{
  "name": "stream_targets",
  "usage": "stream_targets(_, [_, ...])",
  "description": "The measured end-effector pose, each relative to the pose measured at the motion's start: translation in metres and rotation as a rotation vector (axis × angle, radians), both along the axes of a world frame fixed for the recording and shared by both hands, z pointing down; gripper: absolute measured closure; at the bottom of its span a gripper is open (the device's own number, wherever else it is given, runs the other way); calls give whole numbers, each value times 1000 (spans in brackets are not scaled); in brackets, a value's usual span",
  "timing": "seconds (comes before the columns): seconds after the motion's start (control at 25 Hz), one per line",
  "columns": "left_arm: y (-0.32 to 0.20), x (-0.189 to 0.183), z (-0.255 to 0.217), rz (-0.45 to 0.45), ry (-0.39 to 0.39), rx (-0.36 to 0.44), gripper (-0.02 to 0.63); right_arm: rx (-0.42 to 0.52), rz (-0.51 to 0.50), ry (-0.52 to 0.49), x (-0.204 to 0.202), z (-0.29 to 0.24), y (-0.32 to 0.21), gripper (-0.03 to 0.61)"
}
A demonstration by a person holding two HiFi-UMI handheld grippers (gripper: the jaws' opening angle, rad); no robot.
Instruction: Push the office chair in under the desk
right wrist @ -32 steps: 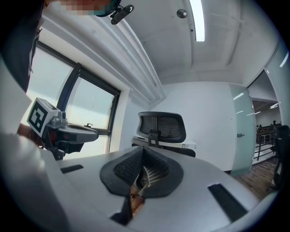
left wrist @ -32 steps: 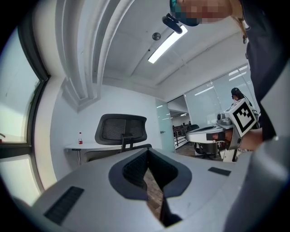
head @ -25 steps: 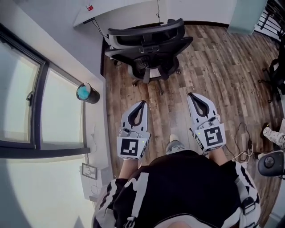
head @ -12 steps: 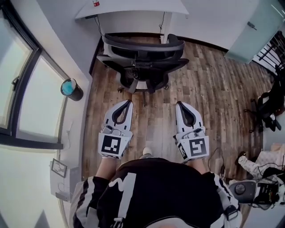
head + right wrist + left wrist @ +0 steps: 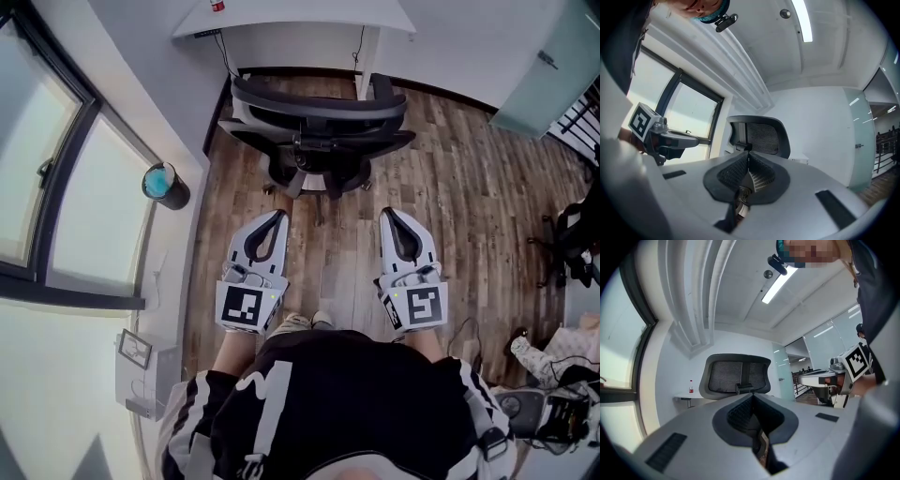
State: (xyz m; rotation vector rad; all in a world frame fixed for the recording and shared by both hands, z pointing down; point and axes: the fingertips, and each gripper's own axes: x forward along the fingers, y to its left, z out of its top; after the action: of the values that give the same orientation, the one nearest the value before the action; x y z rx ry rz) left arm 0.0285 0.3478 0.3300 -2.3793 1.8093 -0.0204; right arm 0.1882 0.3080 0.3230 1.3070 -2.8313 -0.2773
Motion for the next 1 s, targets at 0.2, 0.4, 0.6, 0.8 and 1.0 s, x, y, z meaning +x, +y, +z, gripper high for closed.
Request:
stream_targets(0.2, [-12,-9,-9,-46,-15,26,606,10,5,4,5,-2,-12,568])
stream_targets(0.4, [-12,-16,0,-98,-42,3,606,32,6,44,11,3,-24,566])
stream_targets(0.6, [-23,-32,3,-123,-28,-9,606,32,13,76,6,7,-36,565])
stream_targets(0.8, [-51,-59,-5,-143,-12,6,601,31,20,84,-7,-4,-68,523])
stream_targets(1.0, [-78,-88,-16,-188,40,27,418,36,55,87,-3,-12,-100,437])
